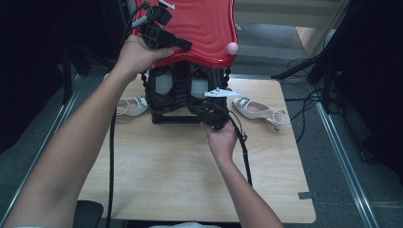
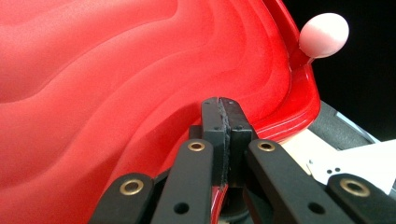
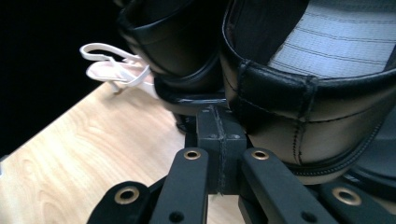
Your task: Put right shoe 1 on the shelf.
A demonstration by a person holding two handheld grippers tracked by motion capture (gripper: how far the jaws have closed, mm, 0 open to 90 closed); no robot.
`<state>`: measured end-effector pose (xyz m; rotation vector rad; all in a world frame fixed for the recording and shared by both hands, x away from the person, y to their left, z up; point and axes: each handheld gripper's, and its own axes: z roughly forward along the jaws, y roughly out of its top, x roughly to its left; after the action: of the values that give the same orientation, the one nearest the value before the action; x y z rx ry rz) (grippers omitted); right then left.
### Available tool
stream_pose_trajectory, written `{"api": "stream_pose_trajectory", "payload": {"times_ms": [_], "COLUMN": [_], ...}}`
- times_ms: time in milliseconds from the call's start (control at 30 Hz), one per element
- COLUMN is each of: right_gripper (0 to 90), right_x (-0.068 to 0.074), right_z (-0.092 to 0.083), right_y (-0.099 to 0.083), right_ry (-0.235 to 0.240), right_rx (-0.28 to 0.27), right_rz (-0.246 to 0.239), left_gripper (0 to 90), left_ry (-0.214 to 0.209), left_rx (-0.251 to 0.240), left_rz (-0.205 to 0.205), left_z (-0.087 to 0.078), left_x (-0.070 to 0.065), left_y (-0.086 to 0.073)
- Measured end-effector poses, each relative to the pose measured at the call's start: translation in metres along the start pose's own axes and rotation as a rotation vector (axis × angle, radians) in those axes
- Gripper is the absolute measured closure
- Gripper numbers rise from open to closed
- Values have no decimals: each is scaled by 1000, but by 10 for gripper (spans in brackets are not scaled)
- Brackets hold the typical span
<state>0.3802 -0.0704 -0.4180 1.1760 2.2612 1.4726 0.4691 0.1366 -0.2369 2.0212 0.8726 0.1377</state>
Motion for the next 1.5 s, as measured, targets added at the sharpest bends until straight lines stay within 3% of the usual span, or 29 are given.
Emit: {"api": "stream_pose_trajectory", "payload": {"times_ms": [100, 267, 333, 433, 500, 567, 700, 800, 900, 1000, 1067, 1100, 1300, 1500], "right_gripper": [900, 900, 900, 900, 900, 900, 900, 900, 900, 900, 866, 854, 810, 762], "right_x": [-9, -21, -24, -27, -31, -35, -32, -28, -25, -22, -22, -21, -19, -16], "right_z": [-3, -5, -5, -4, -1, -2, -14, -24, -33, -39, -43, -45, -58, -66], "right_y": [5, 9, 12, 14, 14, 9, 6, 5, 3, -1, -6, -7, -22, -38], "right_ry": [-42, -49, -43, -70, -86, -45, -11, 5, 24, 48, 64, 64, 103, 113], "right_rx": [-3, -16, -9, -1, 33, 16, -9, -33, -36, -19, -13, -10, 11, 47], "right_rz": [2, 16, 17, 9, 31, 64, 82, 70, 69, 38, 11, 6, 34, 9], "left_gripper": [900, 900, 900, 900, 900, 900, 872, 832, 799, 734, 698, 670, 594, 545], "left_ry": [1, -2, -1, -5, -10, -13, -5, 14, 7, -9, 1, -16, -46, -54], "left_rx": [0, -3, -3, -6, -8, -6, -1, 14, 2, 12, 21, 23, 9, 10], "left_rz": [-1, 0, 1, -8, -13, -29, -34, -44, -35, -4, 27, 40, 36, 37], "left_z": [0, 0, 0, 0, -1, -1, -1, -4, -12, -22, -28, -31, -44, -48], "left_x": [0, 1, 1, 1, 2, 3, 1, -2, -7, -18, -24, -28, -35, -36], "left_y": [0, 0, 0, -1, -1, -1, 1, 4, 4, 2, -2, -7, -34, -70]}}
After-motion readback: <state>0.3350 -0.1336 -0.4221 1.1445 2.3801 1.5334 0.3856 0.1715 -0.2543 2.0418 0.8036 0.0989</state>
